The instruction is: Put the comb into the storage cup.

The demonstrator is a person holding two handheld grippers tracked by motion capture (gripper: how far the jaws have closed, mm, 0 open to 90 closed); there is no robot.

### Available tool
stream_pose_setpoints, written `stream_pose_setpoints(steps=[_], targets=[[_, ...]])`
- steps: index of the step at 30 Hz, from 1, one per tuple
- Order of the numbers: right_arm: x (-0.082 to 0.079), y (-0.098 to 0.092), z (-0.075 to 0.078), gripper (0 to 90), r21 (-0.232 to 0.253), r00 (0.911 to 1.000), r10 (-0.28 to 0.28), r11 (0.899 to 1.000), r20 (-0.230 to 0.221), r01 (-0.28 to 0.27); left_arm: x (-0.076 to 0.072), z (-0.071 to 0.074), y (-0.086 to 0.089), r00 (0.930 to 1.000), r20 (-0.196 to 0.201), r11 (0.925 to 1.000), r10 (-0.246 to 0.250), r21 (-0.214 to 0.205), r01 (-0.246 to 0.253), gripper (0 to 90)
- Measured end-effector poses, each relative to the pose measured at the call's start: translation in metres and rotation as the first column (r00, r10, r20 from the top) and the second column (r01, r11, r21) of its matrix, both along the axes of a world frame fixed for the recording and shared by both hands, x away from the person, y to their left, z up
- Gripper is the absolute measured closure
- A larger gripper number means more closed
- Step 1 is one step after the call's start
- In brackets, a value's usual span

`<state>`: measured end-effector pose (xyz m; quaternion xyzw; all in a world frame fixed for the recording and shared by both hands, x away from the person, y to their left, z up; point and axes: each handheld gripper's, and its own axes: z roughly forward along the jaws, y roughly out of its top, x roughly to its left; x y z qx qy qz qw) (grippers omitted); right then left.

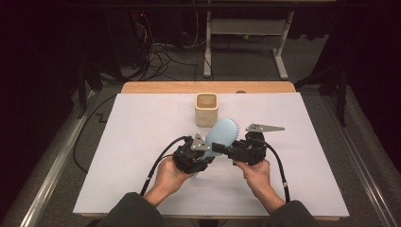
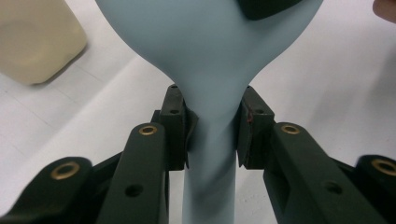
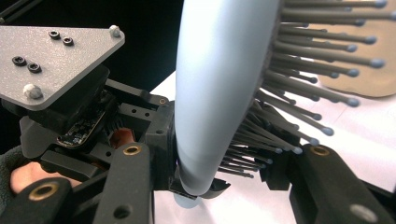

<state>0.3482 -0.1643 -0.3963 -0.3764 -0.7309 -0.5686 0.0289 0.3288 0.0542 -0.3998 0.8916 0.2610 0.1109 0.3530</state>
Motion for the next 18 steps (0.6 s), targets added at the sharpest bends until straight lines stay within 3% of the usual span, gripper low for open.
stream_pose_setpoints(steps=[2,7,13,18], targets=[[0.000,0.001,0.002,57.0,-0.005,1.0000,0.006,1.000,0.005,-0.006,0.000,0.000,0.001,1.0000,0.007,1.0000,-0.001,-0.005,0.001,67.7],[0.000,0.001,0.008,57.0,-0.026,0.9997,0.012,1.000,0.021,-0.012,-0.002,-0.001,0.007,0.9998,0.022,1.0000,0.001,-0.004,-0.001,55.8],[0.001,-0.002,0.010,56.9,-0.040,0.9996,0.013,0.999,0.023,-0.012,-0.002,-0.003,0.022,0.9999,-0.011,0.9979,0.012,-0.064,-0.013,47.6],[0.002,-0.002,0.011,56.8,-0.048,0.9996,0.023,0.999,0.018,-0.022,-0.005,-0.003,0.029,0.9999,0.006,0.9965,0.011,-0.083,-0.010,43.3]])
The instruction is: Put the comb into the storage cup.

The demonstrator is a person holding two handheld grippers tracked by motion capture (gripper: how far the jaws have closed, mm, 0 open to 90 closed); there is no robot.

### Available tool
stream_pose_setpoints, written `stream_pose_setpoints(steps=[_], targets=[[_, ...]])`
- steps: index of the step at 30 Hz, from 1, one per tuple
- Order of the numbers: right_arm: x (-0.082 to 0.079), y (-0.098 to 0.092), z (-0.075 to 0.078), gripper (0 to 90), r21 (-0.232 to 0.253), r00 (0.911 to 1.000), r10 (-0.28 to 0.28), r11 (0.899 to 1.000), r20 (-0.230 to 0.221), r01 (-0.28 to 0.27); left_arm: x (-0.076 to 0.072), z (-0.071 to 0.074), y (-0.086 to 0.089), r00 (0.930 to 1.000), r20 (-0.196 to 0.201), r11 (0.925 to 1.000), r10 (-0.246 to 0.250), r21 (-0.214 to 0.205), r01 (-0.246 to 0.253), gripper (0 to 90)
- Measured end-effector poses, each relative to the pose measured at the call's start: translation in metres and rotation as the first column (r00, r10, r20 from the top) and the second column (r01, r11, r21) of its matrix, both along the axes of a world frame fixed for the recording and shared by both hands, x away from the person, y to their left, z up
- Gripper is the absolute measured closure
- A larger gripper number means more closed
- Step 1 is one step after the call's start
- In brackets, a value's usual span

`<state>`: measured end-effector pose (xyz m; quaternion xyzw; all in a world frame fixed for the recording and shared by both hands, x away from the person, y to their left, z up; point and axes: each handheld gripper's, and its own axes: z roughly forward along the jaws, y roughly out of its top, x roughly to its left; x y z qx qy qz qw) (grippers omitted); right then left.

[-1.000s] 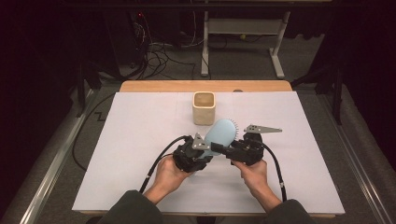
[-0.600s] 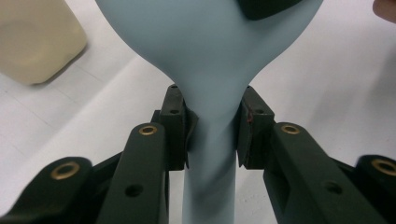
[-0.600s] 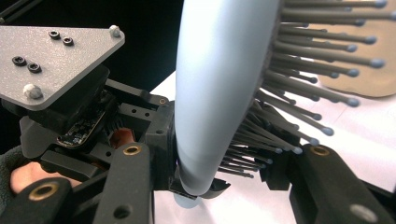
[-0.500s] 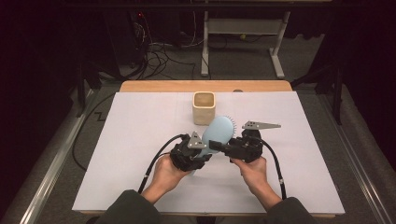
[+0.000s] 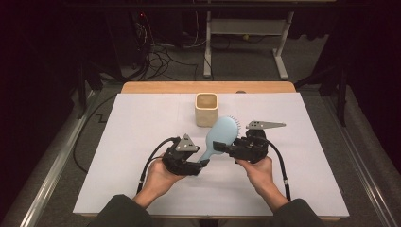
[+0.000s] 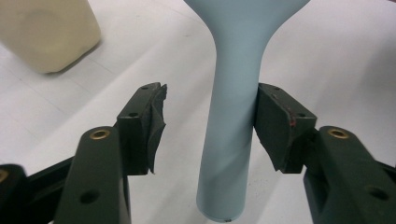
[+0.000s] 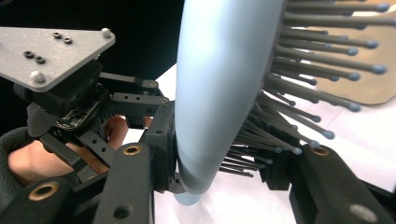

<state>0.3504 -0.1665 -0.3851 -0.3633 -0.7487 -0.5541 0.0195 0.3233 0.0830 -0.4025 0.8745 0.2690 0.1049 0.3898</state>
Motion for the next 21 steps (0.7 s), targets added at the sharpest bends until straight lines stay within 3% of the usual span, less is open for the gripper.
stream_pose_setpoints(steps=[3,5,9,12,21], targets=[[0.001,-0.001,0.001,56.8,-0.018,1.0000,-0.004,1.000,0.002,0.004,-0.002,0.001,0.007,0.9997,0.019,0.9999,0.012,0.002,-0.012,43.7],[0.002,-0.003,0.001,56.8,-0.026,1.0000,-0.009,1.000,0.003,0.009,-0.004,-0.001,0.012,0.9943,0.058,0.9959,0.090,-0.019,-0.089,43.6],[0.002,-0.007,0.003,56.8,-0.033,0.9998,-0.018,0.999,-0.003,0.018,-0.001,-0.001,0.029,0.9913,0.022,0.9892,0.130,-0.071,-0.128,43.7],[0.004,-0.010,0.004,56.8,-0.040,0.9997,-0.025,0.999,-0.001,0.025,-0.001,-0.001,0.038,0.9876,0.016,0.9834,0.156,-0.096,-0.154,43.5],[0.006,-0.014,0.007,56.6,-0.065,0.9996,-0.029,0.997,0.000,0.029,-0.005,-0.002,0.063,0.9786,0.057,0.9766,0.198,-0.097,-0.192,41.7]])
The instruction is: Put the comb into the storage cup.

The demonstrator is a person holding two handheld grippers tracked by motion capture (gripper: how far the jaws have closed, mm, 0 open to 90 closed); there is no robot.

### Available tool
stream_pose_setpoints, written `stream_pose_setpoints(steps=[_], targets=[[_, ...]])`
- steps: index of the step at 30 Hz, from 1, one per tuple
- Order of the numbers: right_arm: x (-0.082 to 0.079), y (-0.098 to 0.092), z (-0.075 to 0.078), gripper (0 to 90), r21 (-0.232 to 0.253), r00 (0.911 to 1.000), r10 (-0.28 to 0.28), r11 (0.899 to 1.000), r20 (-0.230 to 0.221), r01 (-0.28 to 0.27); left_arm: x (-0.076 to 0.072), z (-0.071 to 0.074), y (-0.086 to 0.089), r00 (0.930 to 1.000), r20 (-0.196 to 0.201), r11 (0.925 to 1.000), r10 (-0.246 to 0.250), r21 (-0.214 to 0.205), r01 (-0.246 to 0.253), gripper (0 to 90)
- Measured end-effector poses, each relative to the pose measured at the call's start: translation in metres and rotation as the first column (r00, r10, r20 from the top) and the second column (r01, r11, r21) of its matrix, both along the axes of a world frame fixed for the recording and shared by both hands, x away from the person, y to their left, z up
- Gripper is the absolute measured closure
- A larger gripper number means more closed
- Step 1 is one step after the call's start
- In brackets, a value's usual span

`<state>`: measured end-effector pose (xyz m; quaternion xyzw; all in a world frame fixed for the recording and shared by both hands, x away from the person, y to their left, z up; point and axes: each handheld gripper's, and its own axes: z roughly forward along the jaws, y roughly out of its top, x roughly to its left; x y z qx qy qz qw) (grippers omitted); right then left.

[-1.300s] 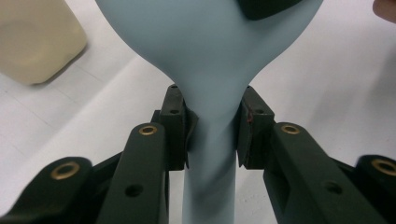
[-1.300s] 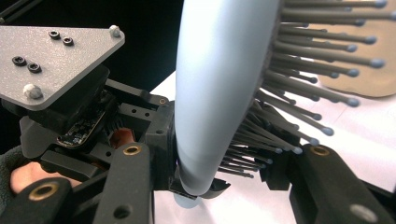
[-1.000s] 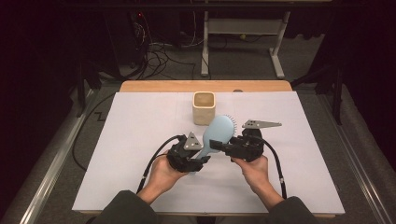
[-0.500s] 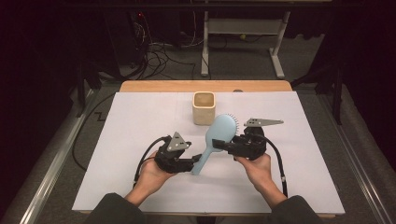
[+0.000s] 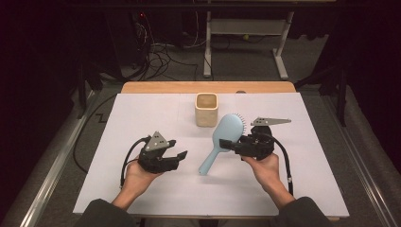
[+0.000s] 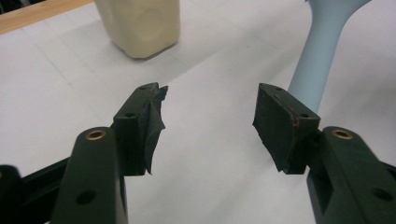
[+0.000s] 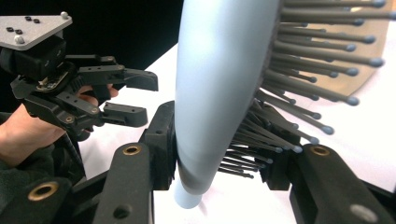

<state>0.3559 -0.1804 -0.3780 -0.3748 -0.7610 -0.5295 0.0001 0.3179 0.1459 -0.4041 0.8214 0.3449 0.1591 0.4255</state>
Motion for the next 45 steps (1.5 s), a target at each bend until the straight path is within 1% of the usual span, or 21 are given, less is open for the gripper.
stream_pose_setpoints(steps=[2,8,13,15,18,21,24,29,35,39,45], targets=[[0.001,-0.001,0.001,56.6,0.000,1.0000,-0.002,1.000,0.000,0.002,-0.001,-0.001,0.005,0.9999,0.006,0.9999,0.012,-0.002,-0.012,41.0],[0.004,-0.003,0.004,56.6,-0.015,0.9999,-0.014,1.000,0.004,0.014,-0.005,-0.004,0.025,0.9979,0.027,0.9980,0.059,-0.026,-0.058,39.5],[0.006,-0.006,0.007,56.5,-0.018,0.9997,-0.025,1.000,0.007,0.025,-0.010,-0.005,0.033,0.9948,0.066,0.9968,0.078,-0.022,-0.076,38.4],[0.006,-0.007,0.009,56.5,-0.022,0.9995,-0.029,0.999,0.010,0.029,-0.012,-0.006,0.038,0.9937,0.070,0.9960,0.088,-0.023,-0.086,38.4],[0.006,-0.009,0.010,56.5,-0.027,0.9993,-0.034,0.999,0.013,0.034,-0.014,-0.009,0.045,0.9926,0.068,0.9947,0.100,-0.027,-0.099,38.0],[0.008,-0.010,0.012,56.5,-0.033,0.9992,-0.039,0.999,0.011,0.040,-0.016,-0.013,0.050,0.9918,0.067,0.9939,0.109,-0.022,-0.108,37.8],[0.008,-0.010,0.013,56.5,-0.036,0.9991,-0.040,0.999,0.011,0.041,-0.019,-0.017,0.056,0.9899,0.065,0.9918,0.126,-0.030,-0.124,37.6],[0.010,-0.010,0.015,56.4,-0.043,0.9991,-0.040,0.998,0.013,0.041,-0.022,-0.020,0.064,0.9878,0.066,0.9893,0.141,-0.045,-0.139,37.7],[0.012,-0.012,0.016,56.3,-0.046,0.9989,-0.046,0.998,0.013,0.046,-0.025,-0.025,0.076,0.9825,0.059,0.9828,0.177,-0.064,-0.173,37.6],[0.012,-0.015,0.017,56.3,-0.050,0.9986,-0.053,0.997,0.010,0.053,-0.028,-0.031,0.080,0.9804,0.050,0.9800,0.191,-0.068,-0.187,37.6],[0.012,-0.016,0.018,56.3,-0.050,0.9983,-0.056,0.997,0.013,0.057,-0.030,-0.036,0.085,0.9779,0.051,0.9769,0.203,-0.080,-0.198,37.2]])
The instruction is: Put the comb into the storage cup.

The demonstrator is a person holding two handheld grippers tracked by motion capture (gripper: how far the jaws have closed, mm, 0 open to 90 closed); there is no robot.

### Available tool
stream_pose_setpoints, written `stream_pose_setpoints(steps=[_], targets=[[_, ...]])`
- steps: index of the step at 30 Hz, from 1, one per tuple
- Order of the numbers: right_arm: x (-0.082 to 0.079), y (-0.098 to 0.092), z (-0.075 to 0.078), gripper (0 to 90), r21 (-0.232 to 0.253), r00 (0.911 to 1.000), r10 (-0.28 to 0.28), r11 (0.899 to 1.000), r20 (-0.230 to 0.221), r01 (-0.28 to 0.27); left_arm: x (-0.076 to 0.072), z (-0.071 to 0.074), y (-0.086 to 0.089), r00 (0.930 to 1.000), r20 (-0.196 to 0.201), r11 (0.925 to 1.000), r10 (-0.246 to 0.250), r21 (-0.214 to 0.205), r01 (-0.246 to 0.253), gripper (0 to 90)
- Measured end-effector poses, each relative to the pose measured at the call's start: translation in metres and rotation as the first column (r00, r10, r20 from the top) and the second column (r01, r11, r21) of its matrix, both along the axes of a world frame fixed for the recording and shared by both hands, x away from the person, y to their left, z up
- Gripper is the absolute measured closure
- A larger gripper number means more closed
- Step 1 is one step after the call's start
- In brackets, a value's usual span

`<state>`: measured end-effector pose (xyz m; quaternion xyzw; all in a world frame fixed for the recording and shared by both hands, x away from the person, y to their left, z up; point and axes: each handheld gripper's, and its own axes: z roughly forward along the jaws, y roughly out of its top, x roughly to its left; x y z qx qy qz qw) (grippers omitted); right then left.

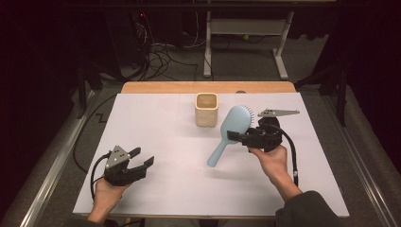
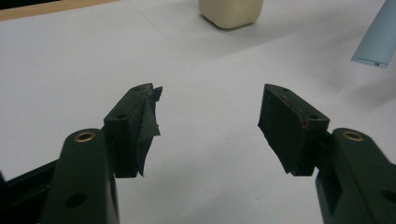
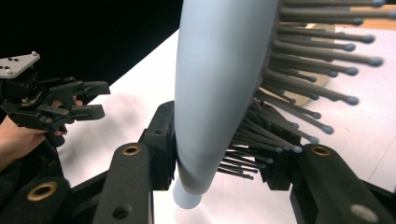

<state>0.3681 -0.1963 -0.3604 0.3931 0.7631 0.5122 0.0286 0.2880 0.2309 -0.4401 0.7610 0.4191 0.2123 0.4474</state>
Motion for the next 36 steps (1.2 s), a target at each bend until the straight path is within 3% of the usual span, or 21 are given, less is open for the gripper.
stream_pose_setpoints(steps=[23,36], targets=[[0.010,0.001,0.016,56.2,-0.020,0.9998,-0.015,1.000,0.014,0.015,-0.009,-0.016,0.016,0.9984,-0.008,0.9979,0.057,-0.030,-0.057,36.9],[0.018,0.000,0.025,56.2,-0.031,0.9991,-0.037,0.999,0.019,0.038,-0.010,-0.025,0.023,0.9969,-0.036,0.9963,0.070,-0.049,-0.071,36.8]])
